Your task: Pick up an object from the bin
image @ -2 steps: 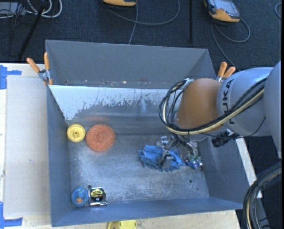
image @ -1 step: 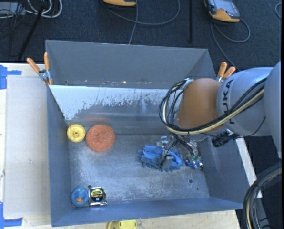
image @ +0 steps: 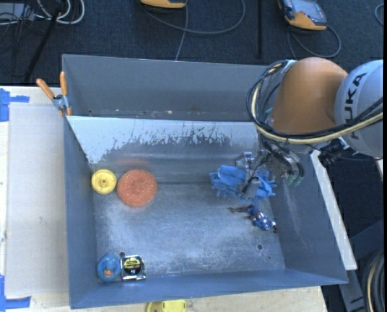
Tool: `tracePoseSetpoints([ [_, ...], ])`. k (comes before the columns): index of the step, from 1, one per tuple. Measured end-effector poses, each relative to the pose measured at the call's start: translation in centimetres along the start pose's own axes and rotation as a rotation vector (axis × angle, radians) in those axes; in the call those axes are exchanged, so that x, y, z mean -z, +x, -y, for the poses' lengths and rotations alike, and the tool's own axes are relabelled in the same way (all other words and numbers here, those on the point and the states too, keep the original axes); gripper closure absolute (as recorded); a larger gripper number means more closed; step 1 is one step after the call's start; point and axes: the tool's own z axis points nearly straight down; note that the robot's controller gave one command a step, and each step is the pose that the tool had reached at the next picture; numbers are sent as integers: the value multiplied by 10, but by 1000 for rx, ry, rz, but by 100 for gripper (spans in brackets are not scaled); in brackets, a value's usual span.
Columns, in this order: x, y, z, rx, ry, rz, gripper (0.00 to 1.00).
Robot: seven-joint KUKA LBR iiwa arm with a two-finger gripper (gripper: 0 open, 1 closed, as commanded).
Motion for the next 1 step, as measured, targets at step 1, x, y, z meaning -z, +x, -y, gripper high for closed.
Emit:
tracePoseSetpoints([
  [1,0,0,0,0,0,0,100],
])
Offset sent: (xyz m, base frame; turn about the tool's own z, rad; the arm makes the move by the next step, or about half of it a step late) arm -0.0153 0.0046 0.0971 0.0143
